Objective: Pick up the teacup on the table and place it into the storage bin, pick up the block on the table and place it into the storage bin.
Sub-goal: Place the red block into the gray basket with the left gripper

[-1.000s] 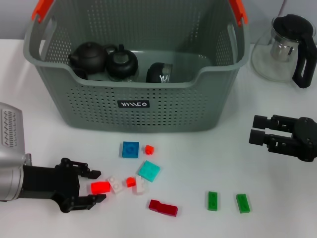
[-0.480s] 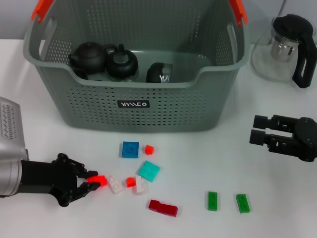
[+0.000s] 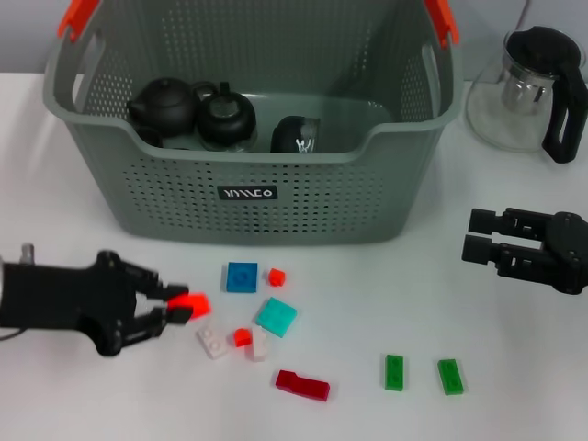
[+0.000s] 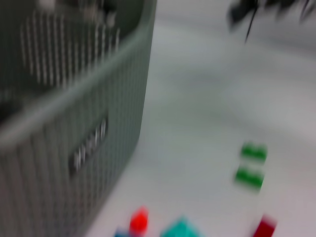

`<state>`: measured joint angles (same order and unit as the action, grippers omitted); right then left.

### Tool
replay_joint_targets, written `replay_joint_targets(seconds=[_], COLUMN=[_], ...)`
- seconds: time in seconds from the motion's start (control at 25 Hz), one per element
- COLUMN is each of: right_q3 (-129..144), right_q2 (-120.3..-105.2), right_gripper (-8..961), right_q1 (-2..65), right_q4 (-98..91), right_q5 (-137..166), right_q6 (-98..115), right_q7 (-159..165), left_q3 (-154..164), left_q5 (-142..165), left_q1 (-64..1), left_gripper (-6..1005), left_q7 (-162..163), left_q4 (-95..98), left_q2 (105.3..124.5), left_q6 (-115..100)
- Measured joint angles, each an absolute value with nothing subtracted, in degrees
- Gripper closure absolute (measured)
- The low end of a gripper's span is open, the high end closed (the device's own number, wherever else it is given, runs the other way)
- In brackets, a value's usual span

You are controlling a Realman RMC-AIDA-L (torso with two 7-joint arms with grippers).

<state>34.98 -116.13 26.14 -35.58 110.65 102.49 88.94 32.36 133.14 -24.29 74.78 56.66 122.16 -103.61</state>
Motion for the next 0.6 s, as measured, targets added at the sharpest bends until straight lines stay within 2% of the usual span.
replay_joint_targets(seconds=[0.16,0.24,0.6], right_q3=[35.0,35.1,35.1], right_q2=[-116.11,-116.1,-116.26], right_gripper=[280,280,279], right_q1=[26.2,26.2,26.0], right_q4=[-35.6,-35.6,-35.6], right_q5=[110.7,110.7,110.7], right_q6=[102.5,102.5,102.5], right_q7=[88.9,88.9,88.6], left_q3=[26.1,25.3,25.1], left_q5=[127.8,124.8,102.6], left_q1=[-27.8,-29.0,-32.3], left_gripper=[809,809,810], left_q7=[76.7,78.4,85.5], left_q4=[51.3,49.2,47.8], left_q2=[119.76,119.19,119.99], left_q6=[-113.5,-115.7,-113.6])
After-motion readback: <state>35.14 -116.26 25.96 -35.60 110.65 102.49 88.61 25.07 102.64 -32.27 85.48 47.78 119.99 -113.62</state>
